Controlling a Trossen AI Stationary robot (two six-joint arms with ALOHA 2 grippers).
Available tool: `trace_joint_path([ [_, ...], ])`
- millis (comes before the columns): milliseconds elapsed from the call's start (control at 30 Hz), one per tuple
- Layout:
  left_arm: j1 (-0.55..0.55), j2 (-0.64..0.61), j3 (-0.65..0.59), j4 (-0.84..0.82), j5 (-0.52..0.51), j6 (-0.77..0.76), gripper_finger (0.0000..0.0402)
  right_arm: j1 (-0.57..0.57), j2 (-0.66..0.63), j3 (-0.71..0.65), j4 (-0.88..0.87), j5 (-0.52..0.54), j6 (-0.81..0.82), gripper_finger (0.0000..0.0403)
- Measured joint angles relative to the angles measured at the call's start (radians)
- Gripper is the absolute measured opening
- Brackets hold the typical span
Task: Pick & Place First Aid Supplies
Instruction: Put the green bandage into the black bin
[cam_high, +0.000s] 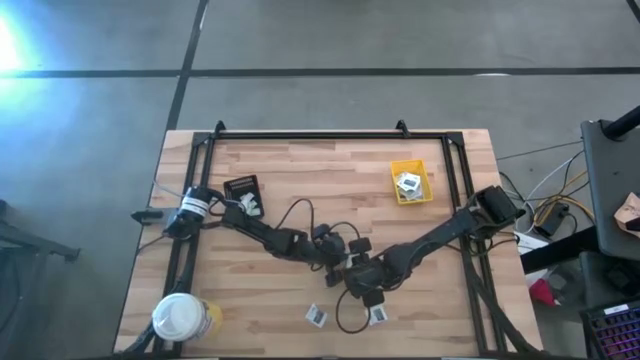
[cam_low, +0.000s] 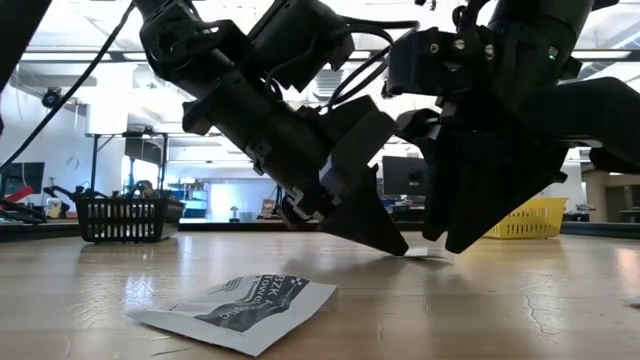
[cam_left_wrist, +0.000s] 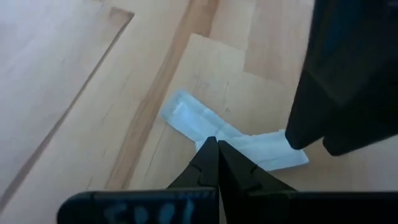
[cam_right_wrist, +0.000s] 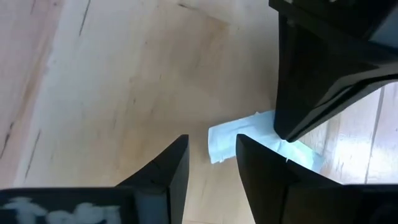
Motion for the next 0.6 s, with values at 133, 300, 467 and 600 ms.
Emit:
trace_joint_path([
  [133,-0.001,0.000,-0.001,-0.020,0.002,-0.107,0.0000,0.000,0.000,-0.004,0.000,0.000,0.001,0.0129],
  [300,-0.001,0.000,-0.001,-0.026,0.005,-0.167,0.0000,-0.002,0.000,-0.028,0.011,0.000,0.001,0.0126],
  [467,-0.002,0.000,-0.001,-0.028,0.004,-0.232,0.0000,-0.002,-0.002,-0.057,0.058,0.000,0.004,0.0121],
  [600,-0.002,0.000,-0.003,-0.033,-0.002,-0.283,0.0000,-0.002,-0.002,-0.064,0.076,0.020,0.023,0.0122],
])
